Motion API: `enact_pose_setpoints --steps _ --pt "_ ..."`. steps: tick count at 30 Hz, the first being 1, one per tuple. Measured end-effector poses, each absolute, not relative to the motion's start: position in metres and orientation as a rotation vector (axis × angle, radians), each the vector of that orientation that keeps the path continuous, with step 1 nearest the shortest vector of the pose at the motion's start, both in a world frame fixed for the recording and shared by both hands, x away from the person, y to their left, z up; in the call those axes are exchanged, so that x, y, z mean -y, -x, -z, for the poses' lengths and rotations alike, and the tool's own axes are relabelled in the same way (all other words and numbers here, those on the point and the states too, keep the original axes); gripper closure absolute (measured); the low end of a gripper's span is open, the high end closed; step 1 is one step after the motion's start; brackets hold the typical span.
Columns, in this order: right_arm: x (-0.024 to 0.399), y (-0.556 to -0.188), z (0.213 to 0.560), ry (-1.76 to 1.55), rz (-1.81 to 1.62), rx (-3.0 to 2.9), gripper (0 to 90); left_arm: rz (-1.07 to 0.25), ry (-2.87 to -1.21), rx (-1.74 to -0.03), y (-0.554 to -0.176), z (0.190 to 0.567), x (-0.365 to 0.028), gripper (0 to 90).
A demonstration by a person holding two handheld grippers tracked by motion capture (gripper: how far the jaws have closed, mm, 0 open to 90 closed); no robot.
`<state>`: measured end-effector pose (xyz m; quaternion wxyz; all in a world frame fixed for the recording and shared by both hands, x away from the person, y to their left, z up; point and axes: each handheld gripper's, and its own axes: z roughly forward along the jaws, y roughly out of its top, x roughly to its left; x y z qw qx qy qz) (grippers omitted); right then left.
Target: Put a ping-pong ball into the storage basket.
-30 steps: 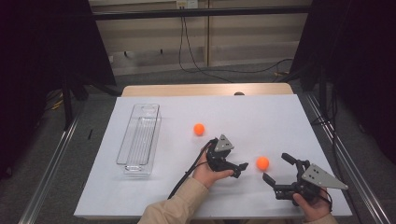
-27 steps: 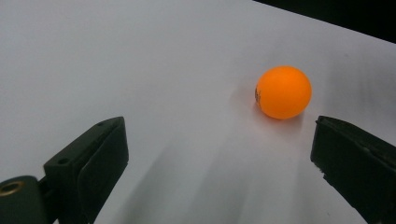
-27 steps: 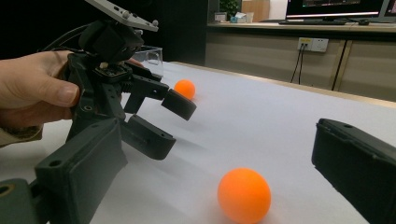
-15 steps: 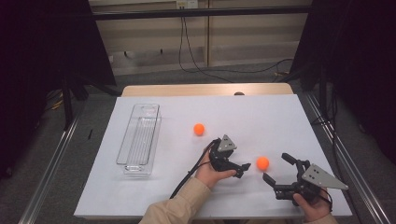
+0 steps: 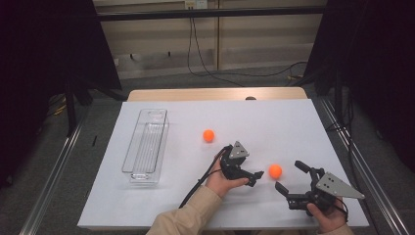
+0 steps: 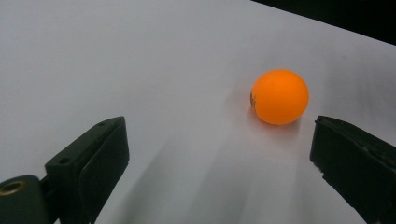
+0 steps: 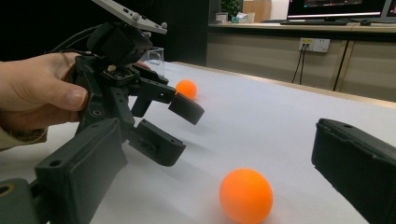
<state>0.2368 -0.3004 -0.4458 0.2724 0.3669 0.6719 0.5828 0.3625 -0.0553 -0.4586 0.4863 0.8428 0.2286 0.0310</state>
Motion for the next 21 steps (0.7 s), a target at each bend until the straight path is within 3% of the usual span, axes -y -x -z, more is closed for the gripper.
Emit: enact_pose_setpoints --steps 21 --pt "0.3006 -0.237 0.4458 -0.986 -1.568 -1.806 2.0 -0.061 -2.061 -0.557 -0.3641 0.4576 0.065 4.5"
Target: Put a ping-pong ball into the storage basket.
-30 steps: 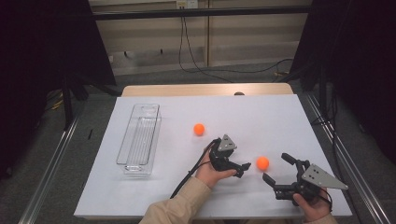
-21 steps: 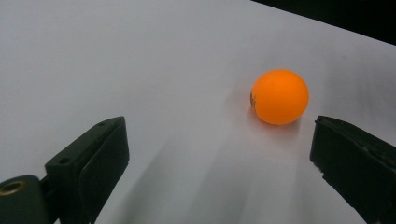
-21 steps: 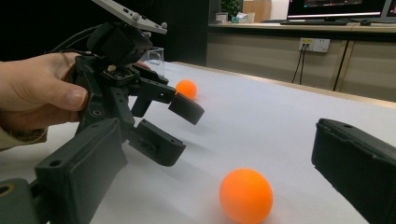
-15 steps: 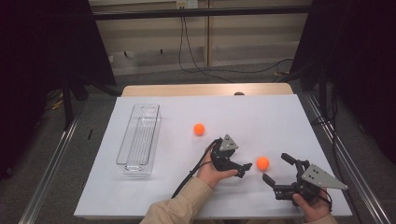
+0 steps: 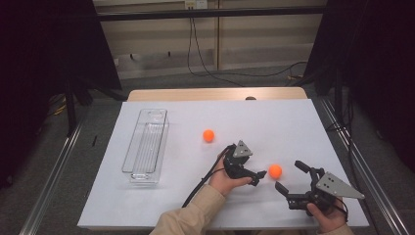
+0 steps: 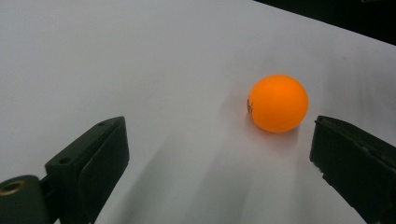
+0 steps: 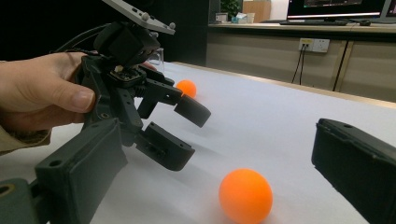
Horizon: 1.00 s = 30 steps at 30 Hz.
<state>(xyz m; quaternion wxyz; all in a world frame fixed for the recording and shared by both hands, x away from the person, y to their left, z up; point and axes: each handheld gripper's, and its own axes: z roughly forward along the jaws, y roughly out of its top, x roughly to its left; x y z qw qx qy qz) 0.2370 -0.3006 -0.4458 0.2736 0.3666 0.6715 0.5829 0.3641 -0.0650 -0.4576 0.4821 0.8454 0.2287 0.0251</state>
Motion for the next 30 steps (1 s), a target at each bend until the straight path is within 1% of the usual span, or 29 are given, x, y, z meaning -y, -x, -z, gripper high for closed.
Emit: enact_pose_setpoints --steps 30 --pt "0.3 -0.237 0.446 -0.979 -1.569 -1.808 2.0 -0.043 -2.074 -0.554 -0.367 0.458 0.078 5.6"
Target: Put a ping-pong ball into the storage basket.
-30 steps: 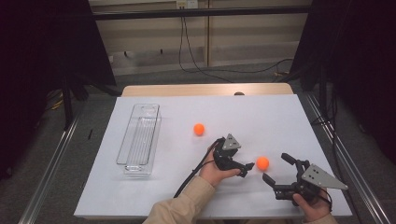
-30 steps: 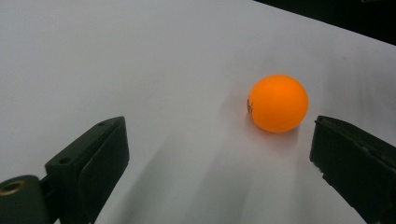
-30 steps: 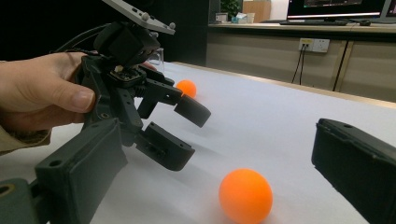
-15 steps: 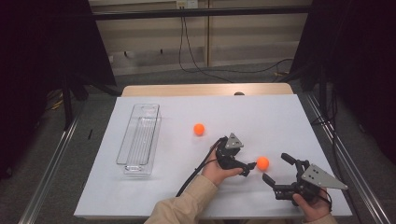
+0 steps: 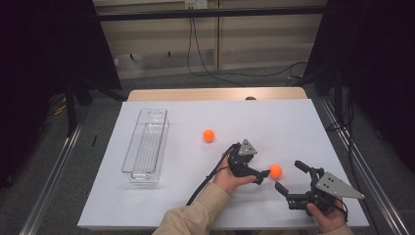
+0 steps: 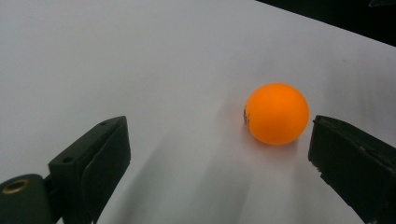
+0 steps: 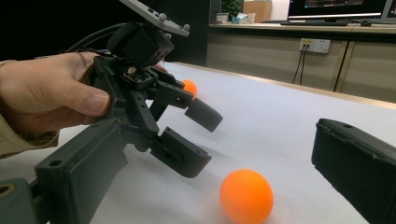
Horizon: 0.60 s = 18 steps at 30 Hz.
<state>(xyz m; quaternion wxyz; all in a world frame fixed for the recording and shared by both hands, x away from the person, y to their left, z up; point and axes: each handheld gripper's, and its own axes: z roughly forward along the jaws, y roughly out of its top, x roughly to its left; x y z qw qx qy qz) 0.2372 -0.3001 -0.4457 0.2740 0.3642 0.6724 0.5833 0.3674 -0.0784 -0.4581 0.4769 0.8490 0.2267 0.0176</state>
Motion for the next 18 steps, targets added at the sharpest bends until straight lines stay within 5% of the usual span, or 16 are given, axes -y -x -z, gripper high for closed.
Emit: enact_pose_setpoints --steps 18 --pt "0.3 -0.237 0.4456 -0.977 -1.568 -1.81 2.0 -0.029 -2.075 -0.557 -0.3671 0.4589 0.0842 5.8"
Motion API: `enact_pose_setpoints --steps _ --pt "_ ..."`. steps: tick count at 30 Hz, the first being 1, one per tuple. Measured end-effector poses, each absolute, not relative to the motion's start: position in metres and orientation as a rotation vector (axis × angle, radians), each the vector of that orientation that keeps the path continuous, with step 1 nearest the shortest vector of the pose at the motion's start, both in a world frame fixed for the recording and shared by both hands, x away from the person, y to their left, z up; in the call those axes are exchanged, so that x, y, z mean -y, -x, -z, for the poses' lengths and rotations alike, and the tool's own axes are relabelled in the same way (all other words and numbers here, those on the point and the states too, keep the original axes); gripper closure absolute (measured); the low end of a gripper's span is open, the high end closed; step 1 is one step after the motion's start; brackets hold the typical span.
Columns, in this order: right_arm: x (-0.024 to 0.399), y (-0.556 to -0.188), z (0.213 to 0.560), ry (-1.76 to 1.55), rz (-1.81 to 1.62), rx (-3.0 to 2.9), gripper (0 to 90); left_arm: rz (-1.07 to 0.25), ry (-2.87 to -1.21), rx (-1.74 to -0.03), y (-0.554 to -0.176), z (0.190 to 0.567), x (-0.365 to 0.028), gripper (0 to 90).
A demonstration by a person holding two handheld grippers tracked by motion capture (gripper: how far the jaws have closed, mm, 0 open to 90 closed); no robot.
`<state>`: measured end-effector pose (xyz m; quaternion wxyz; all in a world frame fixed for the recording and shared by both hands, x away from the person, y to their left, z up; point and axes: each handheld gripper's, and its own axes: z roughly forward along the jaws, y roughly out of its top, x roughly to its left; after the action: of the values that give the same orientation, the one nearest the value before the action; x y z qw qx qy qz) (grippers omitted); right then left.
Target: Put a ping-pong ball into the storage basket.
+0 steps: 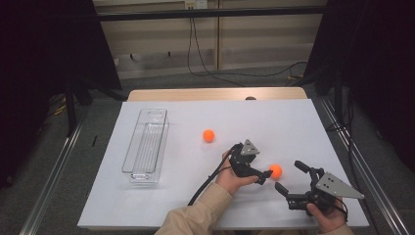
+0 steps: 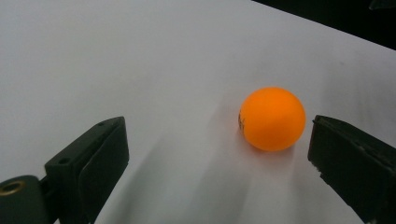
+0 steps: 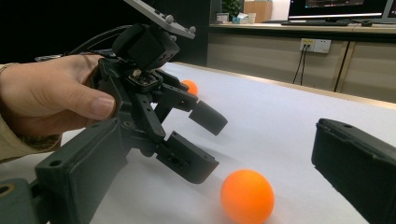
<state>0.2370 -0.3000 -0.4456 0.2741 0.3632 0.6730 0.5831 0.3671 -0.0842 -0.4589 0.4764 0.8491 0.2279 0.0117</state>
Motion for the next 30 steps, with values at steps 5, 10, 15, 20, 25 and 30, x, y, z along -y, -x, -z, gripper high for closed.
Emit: enact_pose_setpoints --steps 5,10,15,20,25,30 --pt "0.3 -0.237 0.446 -0.979 -1.567 -1.81 2.0 -0.015 -2.09 -0.546 -0.367 0.458 0.087 8.6" --pt "0.3 -0.237 0.446 -0.979 -1.569 -1.809 2.0 0.011 -2.093 -0.535 -0.365 0.458 0.093 9.2" --pt "0.3 -0.237 0.446 -0.979 -1.569 -1.809 2.0 0.02 -2.097 -0.533 -0.366 0.459 0.095 12.3" --pt "0.3 -0.237 0.446 -0.976 -1.569 -1.811 2.0 0.031 -2.103 -0.536 -0.368 0.458 0.096 15.0" --pt "0.3 -0.237 0.445 -0.977 -1.568 -1.81 2.0 0.025 -2.111 -0.529 -0.368 0.457 0.098 16.9" --pt "0.3 -0.237 0.446 -0.976 -1.57 -1.81 2.0 0.026 -2.116 -0.525 -0.369 0.46 0.1 19.2"
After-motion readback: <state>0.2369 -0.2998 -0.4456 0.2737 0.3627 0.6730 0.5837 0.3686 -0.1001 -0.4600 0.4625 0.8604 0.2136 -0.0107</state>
